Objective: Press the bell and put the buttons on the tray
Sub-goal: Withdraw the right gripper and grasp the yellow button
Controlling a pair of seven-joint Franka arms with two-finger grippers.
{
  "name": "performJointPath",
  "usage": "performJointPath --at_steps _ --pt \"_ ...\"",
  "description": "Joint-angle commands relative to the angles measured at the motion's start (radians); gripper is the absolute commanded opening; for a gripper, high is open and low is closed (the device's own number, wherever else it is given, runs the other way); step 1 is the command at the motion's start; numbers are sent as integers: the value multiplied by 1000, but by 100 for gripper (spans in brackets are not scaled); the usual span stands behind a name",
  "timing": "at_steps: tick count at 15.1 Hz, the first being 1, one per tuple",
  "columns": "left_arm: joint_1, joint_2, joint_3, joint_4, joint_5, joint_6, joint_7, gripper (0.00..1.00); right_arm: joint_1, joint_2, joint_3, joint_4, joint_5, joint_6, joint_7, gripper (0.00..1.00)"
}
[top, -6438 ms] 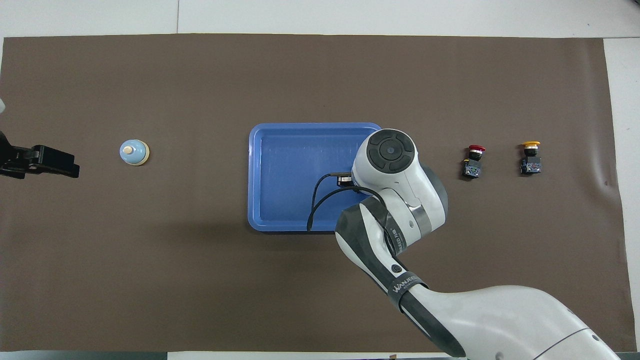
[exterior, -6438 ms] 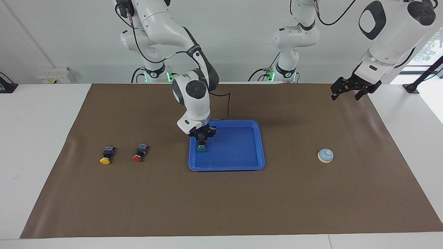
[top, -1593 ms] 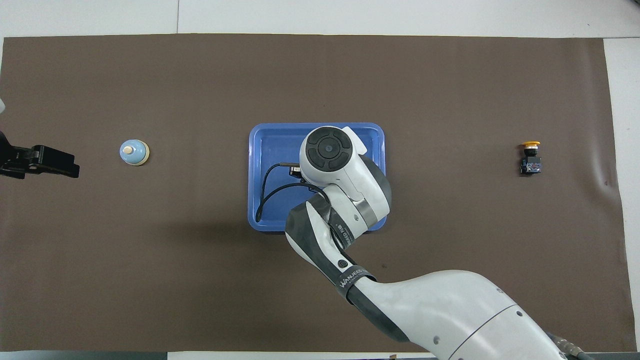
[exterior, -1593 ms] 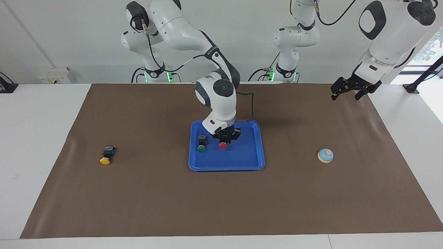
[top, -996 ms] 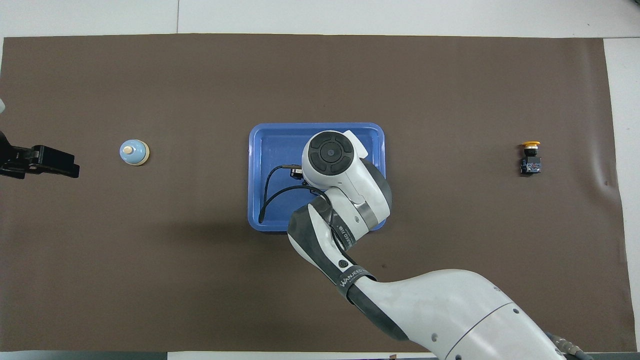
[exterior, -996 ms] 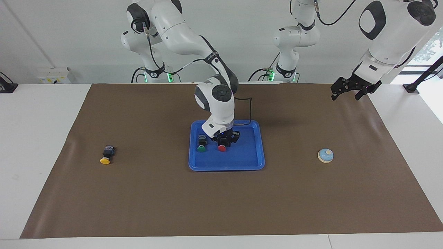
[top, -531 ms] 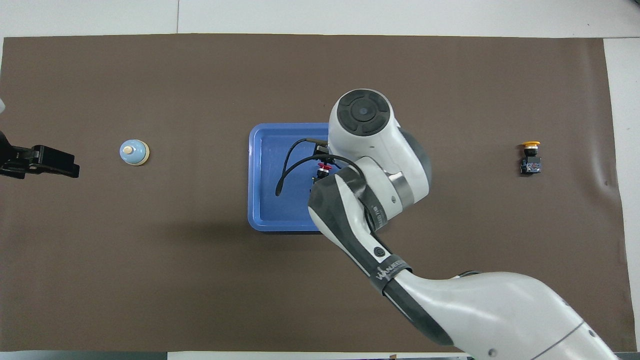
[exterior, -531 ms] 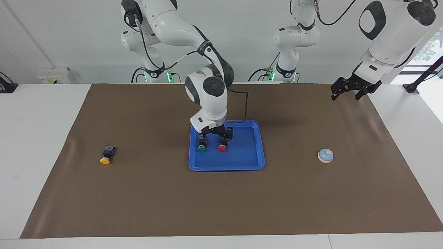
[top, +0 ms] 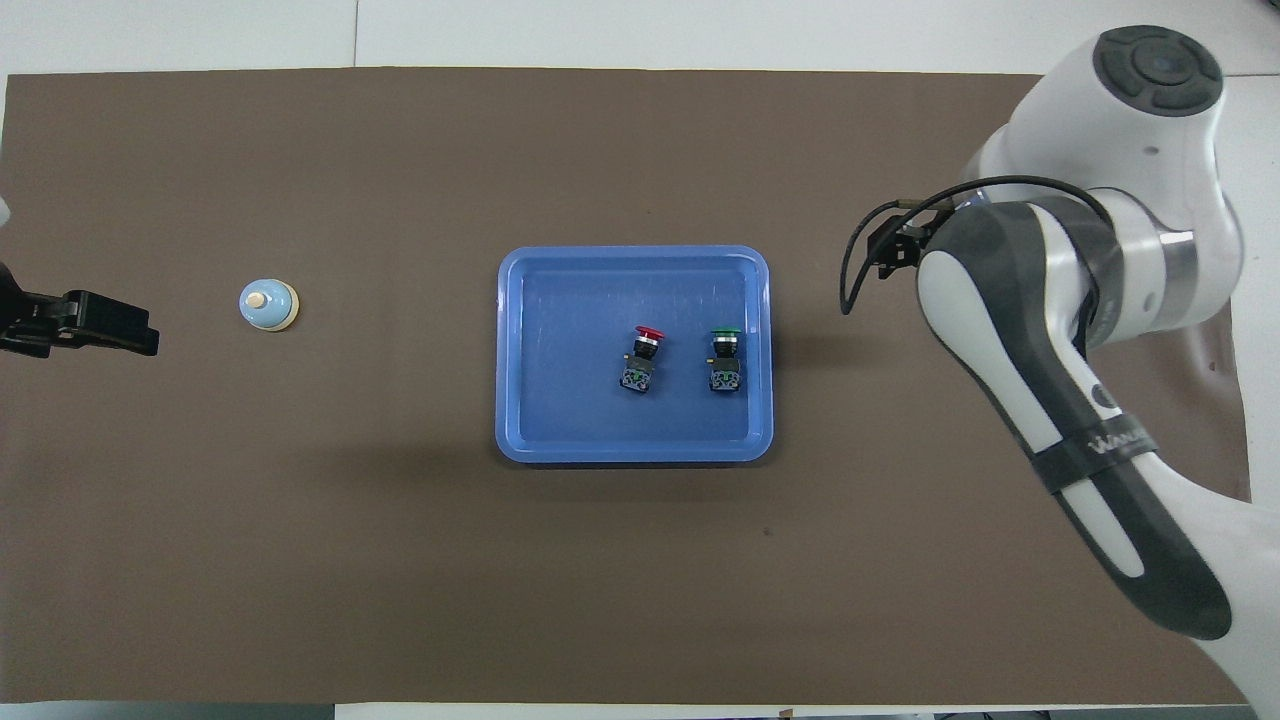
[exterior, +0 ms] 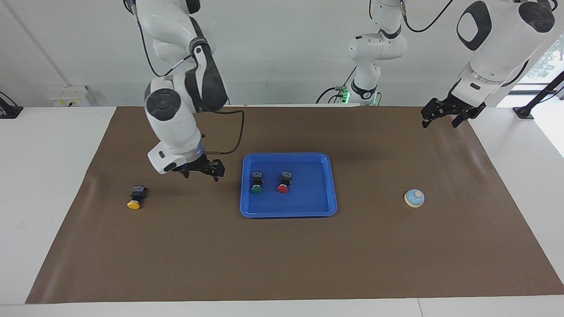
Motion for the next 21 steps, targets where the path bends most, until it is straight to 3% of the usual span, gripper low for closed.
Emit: performJointPath --at_steps 1,8,13,19,20,21 --pt "1 -18 2 -18 0 6 -4 100 -106 -29 12 -69 -28 23 -170 100" --pt "1 -18 2 -18 0 6 -4 100 -321 -69 14 -385 -53 464 -447 100" --pt "1 -18 2 -18 0 6 -3 100 -347 2 14 -399 -53 582 -451 100" --pt "1 -18 2 -18 -2 6 -4 100 -346 11 15 -441 -50 644 -445 100" --pt "1 -18 2 -18 -2 6 -3 100 -346 13 15 -450 -50 664 -448 98" --pt "1 -18 2 -18 0 6 -4 100 -346 13 15 -453 -50 667 -448 88"
